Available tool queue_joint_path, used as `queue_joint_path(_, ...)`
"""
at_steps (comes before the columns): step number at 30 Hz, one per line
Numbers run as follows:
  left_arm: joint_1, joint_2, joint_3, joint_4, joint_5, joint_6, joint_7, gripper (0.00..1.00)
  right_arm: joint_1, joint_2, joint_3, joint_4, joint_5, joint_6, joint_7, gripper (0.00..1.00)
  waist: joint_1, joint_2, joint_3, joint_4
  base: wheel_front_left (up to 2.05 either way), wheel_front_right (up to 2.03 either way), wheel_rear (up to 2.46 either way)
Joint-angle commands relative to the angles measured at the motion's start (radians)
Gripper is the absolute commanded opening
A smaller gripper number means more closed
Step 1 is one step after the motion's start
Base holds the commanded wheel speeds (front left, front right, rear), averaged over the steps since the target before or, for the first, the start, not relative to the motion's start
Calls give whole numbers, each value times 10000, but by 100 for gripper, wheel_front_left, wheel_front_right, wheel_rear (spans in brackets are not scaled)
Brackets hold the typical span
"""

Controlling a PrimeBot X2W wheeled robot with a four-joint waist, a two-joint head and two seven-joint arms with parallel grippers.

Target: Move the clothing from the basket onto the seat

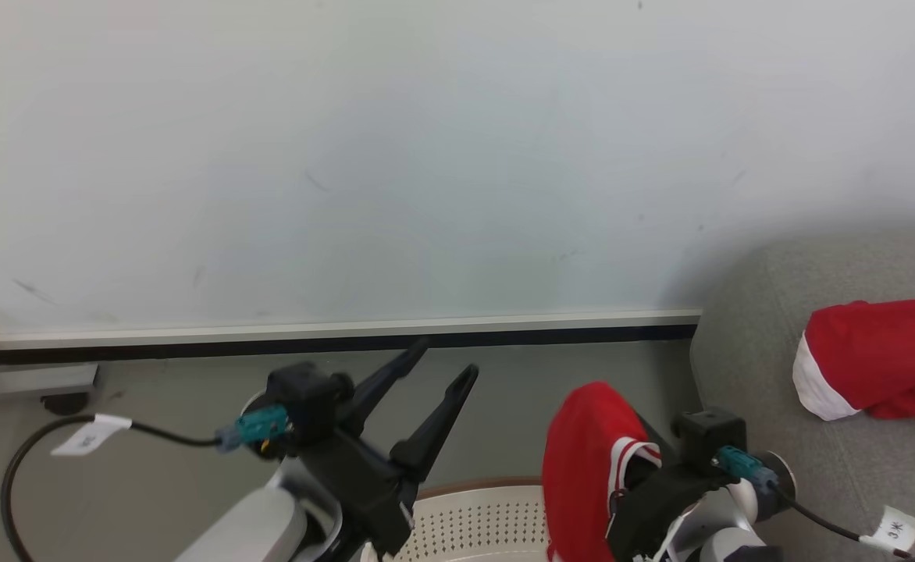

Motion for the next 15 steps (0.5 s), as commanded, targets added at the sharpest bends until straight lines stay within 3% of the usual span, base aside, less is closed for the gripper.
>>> queue_joint_path(1, 447, 104, 22, 137, -166, -64, -213, 100, 141, -84, -108, -230, -91, 1, 20, 0, 0, 0, -5, -170, 0, 0, 0)
queue_joint_path(15, 2318, 701, 292, 592, -93, -21, -1643, 100, 473, -478, -405, -2661, -157, 1, 1177, 0, 0, 0, 346, -1603, 0, 0, 0)
